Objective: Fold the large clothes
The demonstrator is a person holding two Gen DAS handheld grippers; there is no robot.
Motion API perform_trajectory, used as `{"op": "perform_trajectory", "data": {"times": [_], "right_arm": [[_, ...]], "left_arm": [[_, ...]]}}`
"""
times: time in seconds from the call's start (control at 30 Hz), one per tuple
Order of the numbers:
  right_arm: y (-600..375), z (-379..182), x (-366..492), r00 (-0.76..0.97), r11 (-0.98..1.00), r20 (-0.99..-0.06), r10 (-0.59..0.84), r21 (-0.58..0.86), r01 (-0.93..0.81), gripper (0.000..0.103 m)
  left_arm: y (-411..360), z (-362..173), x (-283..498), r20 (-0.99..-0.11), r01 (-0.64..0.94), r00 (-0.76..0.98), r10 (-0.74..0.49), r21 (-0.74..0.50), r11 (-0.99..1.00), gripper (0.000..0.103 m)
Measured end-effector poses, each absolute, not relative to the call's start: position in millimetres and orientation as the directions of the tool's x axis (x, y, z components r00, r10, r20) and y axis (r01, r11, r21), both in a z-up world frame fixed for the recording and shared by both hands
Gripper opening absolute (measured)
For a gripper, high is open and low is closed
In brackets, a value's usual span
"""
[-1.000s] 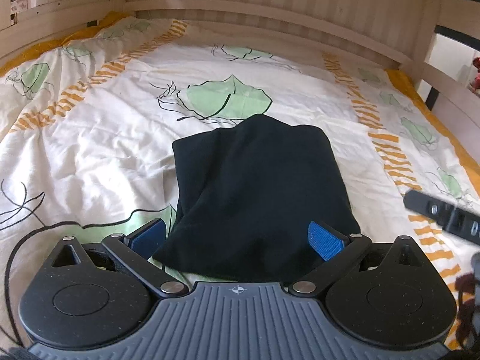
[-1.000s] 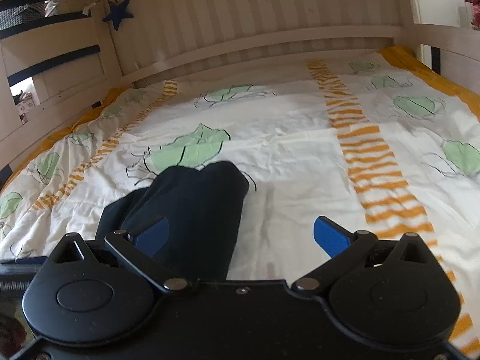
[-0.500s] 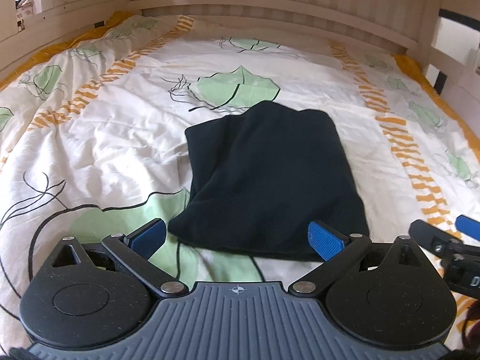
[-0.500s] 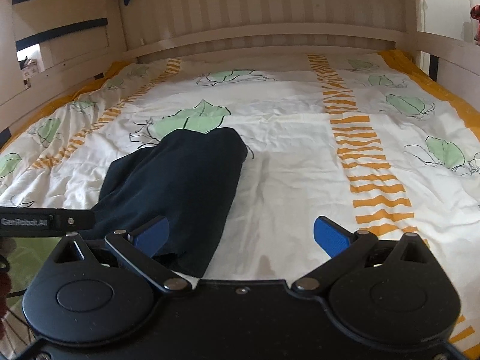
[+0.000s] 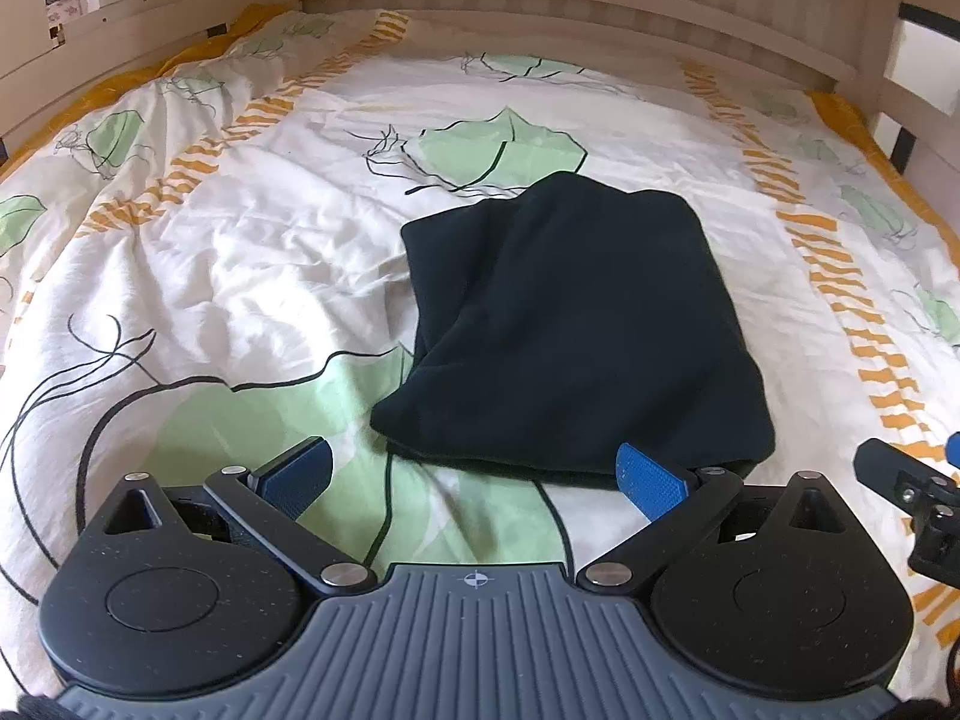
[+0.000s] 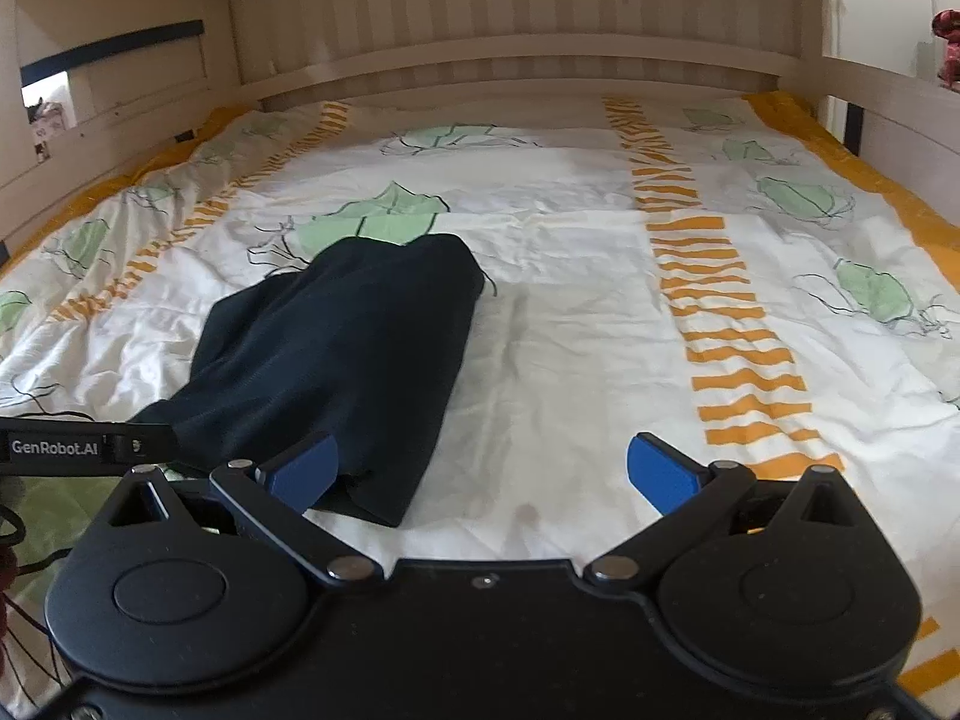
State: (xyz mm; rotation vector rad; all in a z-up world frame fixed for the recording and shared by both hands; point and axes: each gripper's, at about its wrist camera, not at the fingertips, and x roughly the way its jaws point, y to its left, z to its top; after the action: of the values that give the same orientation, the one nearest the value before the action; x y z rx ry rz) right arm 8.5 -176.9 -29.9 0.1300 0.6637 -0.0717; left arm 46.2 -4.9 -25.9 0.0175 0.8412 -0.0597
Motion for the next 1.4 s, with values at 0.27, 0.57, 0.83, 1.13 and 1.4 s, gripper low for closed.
{"op": "perform_trajectory", "data": {"times": [0.27, 0.57, 0.83, 1.13, 1.4], "right_arm": [[-176.5, -31.3, 8.6, 0.771, 0.989, -0.637, 0.008, 0.118, 0.086, 0.102], [-169.7, -31.1, 11.1, 0.766, 0.991, -0.642, 0.023, 0.115, 0.066, 0.102], [-169.3, -31.9, 12.1, 0.759, 0.989, -0.651, 0.033, 0.129, 0.068, 0.102], [-168.7, -32.0, 13.1, 0.753, 0.987, -0.657, 0.047, 0.147, 0.066, 0.103], [-169.1, -33.3, 14.3, 0.747, 0.985, -0.662, 0.056, 0.161, 0.068, 0.103]], "left_arm": [[-0.7, -27.5, 44.3, -0.756, 0.056, 0.653, -0.040, -0.004, 0.998, 0.103], [1.9, -30.4, 44.4, -0.765, 0.058, 0.642, -0.043, -0.008, 0.998, 0.102], [0.6, -30.8, 40.8, -0.764, 0.081, 0.644, -0.024, 0.037, 0.996, 0.102], [1.8, -29.0, 40.4, -0.767, 0.089, 0.641, -0.029, 0.037, 0.995, 0.102], [1.9, -28.2, 40.6, -0.766, 0.083, 0.642, -0.030, 0.031, 0.996, 0.102]]}}
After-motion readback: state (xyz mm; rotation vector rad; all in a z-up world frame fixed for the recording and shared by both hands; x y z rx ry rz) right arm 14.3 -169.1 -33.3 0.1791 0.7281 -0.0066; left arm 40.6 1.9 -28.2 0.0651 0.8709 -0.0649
